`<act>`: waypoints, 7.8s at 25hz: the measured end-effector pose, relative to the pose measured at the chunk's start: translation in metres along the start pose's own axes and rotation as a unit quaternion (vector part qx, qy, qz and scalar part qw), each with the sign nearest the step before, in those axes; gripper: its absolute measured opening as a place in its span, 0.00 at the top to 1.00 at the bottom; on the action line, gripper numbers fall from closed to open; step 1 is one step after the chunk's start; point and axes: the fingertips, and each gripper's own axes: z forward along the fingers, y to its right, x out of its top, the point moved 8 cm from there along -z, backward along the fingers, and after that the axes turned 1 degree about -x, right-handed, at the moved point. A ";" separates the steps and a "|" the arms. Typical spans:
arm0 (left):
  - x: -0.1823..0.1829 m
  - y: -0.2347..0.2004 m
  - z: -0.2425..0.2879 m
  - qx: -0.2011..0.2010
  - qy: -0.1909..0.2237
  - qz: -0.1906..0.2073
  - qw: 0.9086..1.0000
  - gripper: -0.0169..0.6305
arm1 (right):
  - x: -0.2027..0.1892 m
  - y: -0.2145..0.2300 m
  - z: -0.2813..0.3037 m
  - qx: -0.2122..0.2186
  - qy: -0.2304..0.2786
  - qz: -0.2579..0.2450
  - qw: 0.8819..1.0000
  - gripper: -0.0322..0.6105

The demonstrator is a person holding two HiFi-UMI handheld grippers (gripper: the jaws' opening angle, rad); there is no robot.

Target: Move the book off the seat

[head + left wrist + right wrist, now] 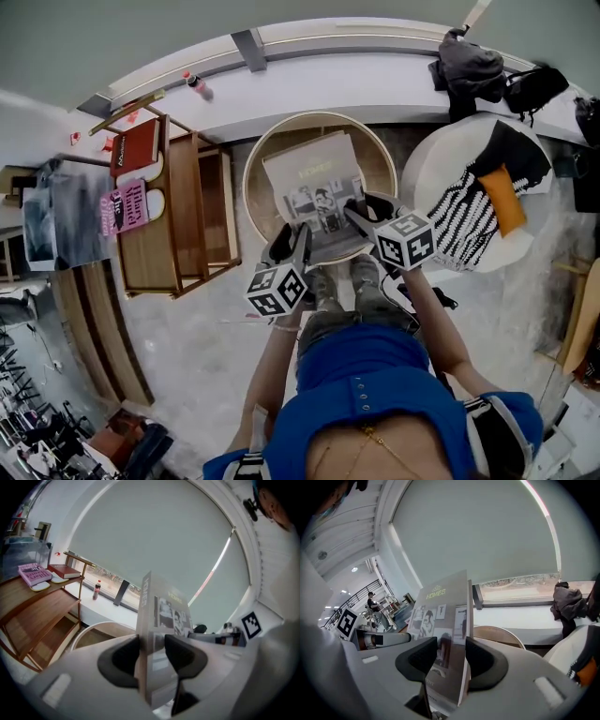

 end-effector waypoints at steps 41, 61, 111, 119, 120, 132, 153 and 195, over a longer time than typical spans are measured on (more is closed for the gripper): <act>-0.217 -0.232 0.261 0.054 -0.243 -0.087 0.965 0.72 | -0.247 0.177 0.283 -0.037 -0.155 0.145 0.976 0.66; -0.220 -0.235 0.260 0.038 -0.241 -0.089 0.966 0.71 | -0.250 0.178 0.283 -0.029 -0.147 0.144 0.978 0.65; -0.200 -0.182 0.204 0.032 -0.222 -0.043 0.973 0.94 | -0.225 0.147 0.216 -0.071 -0.135 0.104 0.983 0.87; -0.167 -0.130 0.163 0.019 -0.193 -0.046 0.980 0.97 | -0.191 0.098 0.169 -0.054 -0.107 0.071 0.990 0.95; -0.163 -0.123 0.156 0.018 -0.191 -0.045 0.980 0.97 | -0.186 0.091 0.162 -0.051 -0.101 0.067 0.991 0.95; -0.107 -0.032 0.077 -0.023 -0.115 -0.017 0.993 0.97 | -0.112 0.024 0.065 -0.023 -0.019 0.014 0.999 0.95; -0.035 0.076 -0.045 -0.067 0.038 0.113 0.991 0.97 | -0.032 -0.078 -0.053 0.012 0.106 -0.136 0.985 0.95; -0.001 0.121 -0.092 -0.094 0.135 0.148 0.975 0.97 | 0.000 -0.115 -0.108 0.040 0.190 -0.180 0.964 0.95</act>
